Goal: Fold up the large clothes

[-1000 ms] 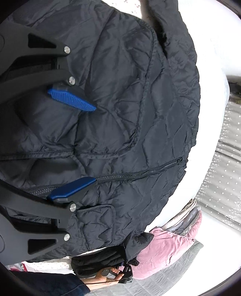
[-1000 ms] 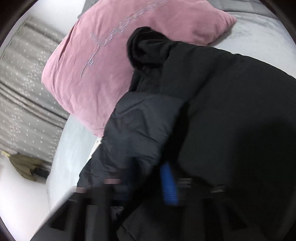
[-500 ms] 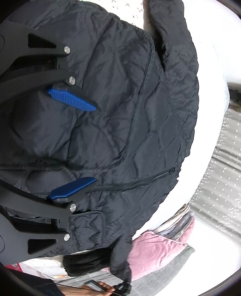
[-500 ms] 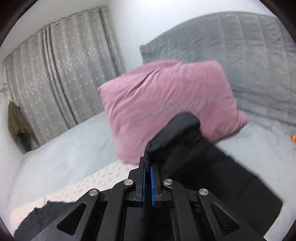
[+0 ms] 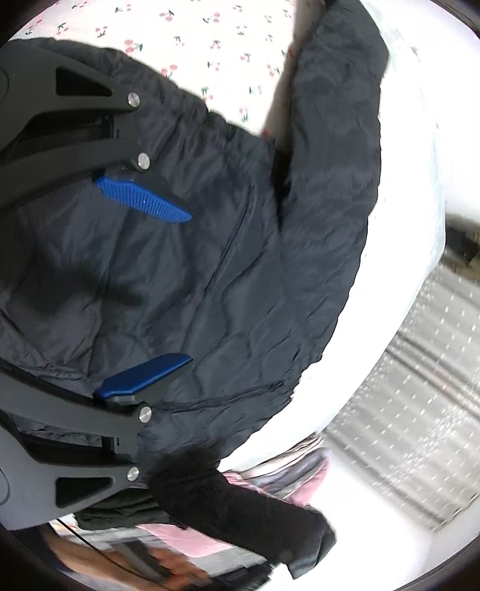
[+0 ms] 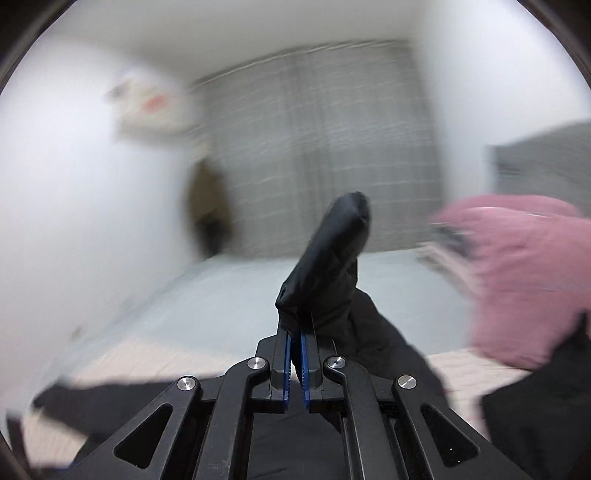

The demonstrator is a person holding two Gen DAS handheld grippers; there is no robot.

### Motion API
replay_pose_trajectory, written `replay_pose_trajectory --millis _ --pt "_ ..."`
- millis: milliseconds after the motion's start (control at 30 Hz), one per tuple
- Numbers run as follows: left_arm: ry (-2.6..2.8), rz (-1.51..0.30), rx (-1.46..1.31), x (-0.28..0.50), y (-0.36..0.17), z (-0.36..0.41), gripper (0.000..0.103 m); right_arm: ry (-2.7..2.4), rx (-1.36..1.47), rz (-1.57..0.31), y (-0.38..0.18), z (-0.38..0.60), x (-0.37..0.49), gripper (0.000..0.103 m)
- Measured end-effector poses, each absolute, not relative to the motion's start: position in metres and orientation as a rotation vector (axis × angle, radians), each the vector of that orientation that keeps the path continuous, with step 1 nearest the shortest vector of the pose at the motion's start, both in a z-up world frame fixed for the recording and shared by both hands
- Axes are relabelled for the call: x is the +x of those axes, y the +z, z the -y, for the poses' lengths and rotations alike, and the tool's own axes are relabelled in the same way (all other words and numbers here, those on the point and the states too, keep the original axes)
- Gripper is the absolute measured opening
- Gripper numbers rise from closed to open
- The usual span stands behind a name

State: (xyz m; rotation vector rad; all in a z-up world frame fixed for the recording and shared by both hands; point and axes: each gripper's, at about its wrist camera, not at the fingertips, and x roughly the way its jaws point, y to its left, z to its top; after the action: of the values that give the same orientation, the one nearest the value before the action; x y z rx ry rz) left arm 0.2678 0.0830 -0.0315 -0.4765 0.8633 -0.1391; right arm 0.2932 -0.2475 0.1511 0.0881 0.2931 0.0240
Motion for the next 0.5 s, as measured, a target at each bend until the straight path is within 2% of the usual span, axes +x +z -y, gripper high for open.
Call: replay_pose_trajectory --millis 67,133,233,333,500 --pt "-0.129 -0.876 -0.505 0.27 -0.035 -0.091 0.074 0.108 0.026 -0.384 0.122 0.199 0.309 0.005" --pt "-0.122 -0.883 -0.528 0.272 -0.037 -0.098 0.074 0.151 -0.059 -0.556 0.071 0.152 0.335 0.005" --pt "-0.121 -0.886 -0.546 0.272 -0.039 -0.1 0.074 0.158 -0.133 -0.79 -0.003 0.115 0.363 0.005" --pt "-0.133 -0.886 -0.537 0.272 -0.038 -0.097 0.074 0.166 -0.164 -0.942 -0.055 0.112 0.374 0.007" --pt "-0.149 -0.886 -0.534 0.277 -0.038 -0.099 0.074 0.232 -0.137 -0.971 -0.05 0.133 0.368 0.012"
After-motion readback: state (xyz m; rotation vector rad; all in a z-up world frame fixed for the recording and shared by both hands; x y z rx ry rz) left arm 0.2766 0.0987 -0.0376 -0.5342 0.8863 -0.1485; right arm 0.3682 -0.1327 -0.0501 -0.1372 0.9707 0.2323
